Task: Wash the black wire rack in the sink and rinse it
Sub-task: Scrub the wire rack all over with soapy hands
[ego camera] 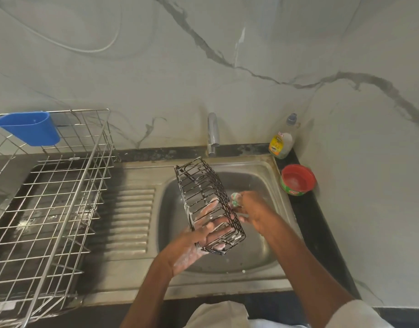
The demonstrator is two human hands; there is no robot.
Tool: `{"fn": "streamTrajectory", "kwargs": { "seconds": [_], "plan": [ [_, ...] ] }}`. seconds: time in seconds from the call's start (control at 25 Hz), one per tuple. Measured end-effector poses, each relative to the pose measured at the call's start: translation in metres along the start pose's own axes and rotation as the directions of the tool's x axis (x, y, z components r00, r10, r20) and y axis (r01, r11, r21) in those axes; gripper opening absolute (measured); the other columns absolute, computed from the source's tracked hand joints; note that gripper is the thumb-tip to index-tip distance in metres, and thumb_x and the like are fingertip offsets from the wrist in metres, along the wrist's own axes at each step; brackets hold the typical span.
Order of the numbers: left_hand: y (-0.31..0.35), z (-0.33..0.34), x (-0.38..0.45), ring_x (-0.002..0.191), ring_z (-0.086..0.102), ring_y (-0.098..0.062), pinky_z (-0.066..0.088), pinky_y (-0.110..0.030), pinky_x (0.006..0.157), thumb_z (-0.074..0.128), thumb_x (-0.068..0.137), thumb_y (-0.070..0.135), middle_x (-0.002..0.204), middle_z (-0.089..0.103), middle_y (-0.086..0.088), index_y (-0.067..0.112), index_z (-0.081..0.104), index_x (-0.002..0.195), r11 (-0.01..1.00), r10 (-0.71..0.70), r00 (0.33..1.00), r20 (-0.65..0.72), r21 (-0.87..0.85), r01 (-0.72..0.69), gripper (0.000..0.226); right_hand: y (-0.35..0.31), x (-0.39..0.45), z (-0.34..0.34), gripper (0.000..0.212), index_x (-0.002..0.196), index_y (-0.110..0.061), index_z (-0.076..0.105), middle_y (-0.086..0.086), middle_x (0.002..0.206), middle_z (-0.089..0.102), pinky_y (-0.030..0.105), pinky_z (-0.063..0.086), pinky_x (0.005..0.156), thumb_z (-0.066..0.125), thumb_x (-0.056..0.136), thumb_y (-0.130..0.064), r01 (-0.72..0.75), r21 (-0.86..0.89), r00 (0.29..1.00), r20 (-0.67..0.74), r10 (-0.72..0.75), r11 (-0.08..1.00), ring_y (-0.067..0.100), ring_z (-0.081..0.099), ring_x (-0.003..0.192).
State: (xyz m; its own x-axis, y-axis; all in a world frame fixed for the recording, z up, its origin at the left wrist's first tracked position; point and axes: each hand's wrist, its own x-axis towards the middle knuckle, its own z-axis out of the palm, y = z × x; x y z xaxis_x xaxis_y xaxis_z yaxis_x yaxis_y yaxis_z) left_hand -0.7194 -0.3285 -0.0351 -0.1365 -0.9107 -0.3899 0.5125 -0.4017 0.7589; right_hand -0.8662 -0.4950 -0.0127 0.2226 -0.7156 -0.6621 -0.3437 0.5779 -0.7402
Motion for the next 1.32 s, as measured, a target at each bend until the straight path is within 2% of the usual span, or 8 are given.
{"fn": "streamTrajectory", "kwargs": {
  "seconds": [0.2,0.28,0.56,0.76,0.92,1.08,1.16,1.32],
  "plan": [
    [0.01,0.008,-0.001,0.146,0.055,-0.03,0.044,-0.045,0.121,0.073,0.094,0.017,0.155,0.059,-0.009,0.026,0.033,0.163,0.984,-0.008,1.0,0.025,0.181,0.003,0.08,0.031,0.003,0.005,0.019,0.1,-0.007,0.071,0.016,0.101,0.072,0.038,0.046,0.077,0.053,0.098,-0.008,0.128,0.053,0.982,-0.147,-0.119,0.99,0.022,0.057,0.087],
    [0.012,0.008,0.003,0.142,0.058,-0.026,0.052,-0.037,0.111,0.073,0.094,0.009,0.151,0.063,-0.008,0.025,0.036,0.161,0.968,-0.004,1.0,-0.011,0.25,0.007,0.078,0.034,0.002,-0.002,0.019,0.1,-0.011,0.072,0.009,0.101,0.072,0.033,0.045,0.075,0.053,0.1,-0.008,0.208,0.07,0.964,-0.185,-0.193,0.976,0.018,0.056,0.089],
    [0.038,0.0,0.014,0.13,0.063,-0.02,0.05,-0.041,0.104,0.095,0.071,0.042,0.147,0.059,0.004,0.043,0.035,0.157,0.905,0.147,0.944,-0.296,0.426,-0.008,0.105,0.044,-0.008,-0.025,0.015,0.097,-0.017,0.068,-0.002,0.092,0.067,0.009,0.044,0.068,0.056,0.105,-0.013,0.542,0.029,0.824,-0.215,-0.524,0.84,-0.003,0.056,0.079],
    [0.111,0.004,0.035,0.108,0.068,-0.02,0.054,-0.031,0.088,0.051,0.103,0.065,0.116,0.07,0.002,0.022,0.062,0.125,0.807,0.376,0.78,-0.5,0.591,-0.01,0.049,0.054,-0.006,-0.041,0.01,0.098,-0.02,0.065,-0.005,0.091,0.067,0.018,0.047,0.076,0.058,0.105,-0.018,0.675,-0.144,0.728,-0.028,-0.685,0.723,0.009,0.06,0.086],
    [0.133,-0.014,0.055,0.091,0.066,-0.021,0.052,-0.039,0.09,0.055,0.108,0.051,0.102,0.071,-0.002,0.012,0.069,0.113,0.76,0.216,0.847,-0.486,0.629,0.168,0.041,0.054,-0.008,-0.043,0.012,0.096,-0.017,0.062,0.001,0.095,0.062,0.032,0.046,0.08,0.057,0.101,-0.008,0.793,-0.317,0.59,0.184,-0.786,0.52,0.022,0.058,0.091],
    [0.109,-0.017,0.049,0.088,0.065,-0.02,0.041,-0.027,0.075,0.057,0.106,0.051,0.094,0.071,0.002,0.018,0.076,0.107,0.558,0.422,0.806,-0.415,0.82,0.13,0.038,0.05,-0.011,-0.047,0.024,0.094,-0.015,0.061,-0.002,0.093,0.059,0.039,0.046,0.08,0.05,0.106,-0.033,0.853,-0.32,0.497,0.252,-0.83,0.413,0.024,0.057,0.092],
    [0.108,-0.013,0.042,0.094,0.066,-0.019,0.043,-0.026,0.077,0.052,0.11,0.051,0.098,0.077,0.002,0.019,0.076,0.122,0.569,0.364,0.833,-0.417,0.807,0.156,0.042,0.046,-0.009,-0.055,0.035,0.097,-0.015,0.061,-0.001,0.095,0.058,0.04,0.047,0.081,0.045,0.106,-0.044,0.866,-0.339,0.47,0.298,-0.831,0.368,0.025,0.057,0.094],
    [0.105,-0.002,0.041,0.103,0.066,-0.007,0.039,-0.029,0.096,0.056,0.109,0.044,0.111,0.08,-0.001,0.014,0.076,0.124,0.729,0.225,0.872,-0.435,0.669,0.145,0.039,0.037,0.004,-0.067,0.003,0.098,-0.014,0.061,-0.011,0.094,0.053,0.044,0.044,0.079,0.06,0.1,-0.012,0.872,-0.403,0.437,0.381,-0.815,0.279,0.022,0.053,0.093]
  ]
}}
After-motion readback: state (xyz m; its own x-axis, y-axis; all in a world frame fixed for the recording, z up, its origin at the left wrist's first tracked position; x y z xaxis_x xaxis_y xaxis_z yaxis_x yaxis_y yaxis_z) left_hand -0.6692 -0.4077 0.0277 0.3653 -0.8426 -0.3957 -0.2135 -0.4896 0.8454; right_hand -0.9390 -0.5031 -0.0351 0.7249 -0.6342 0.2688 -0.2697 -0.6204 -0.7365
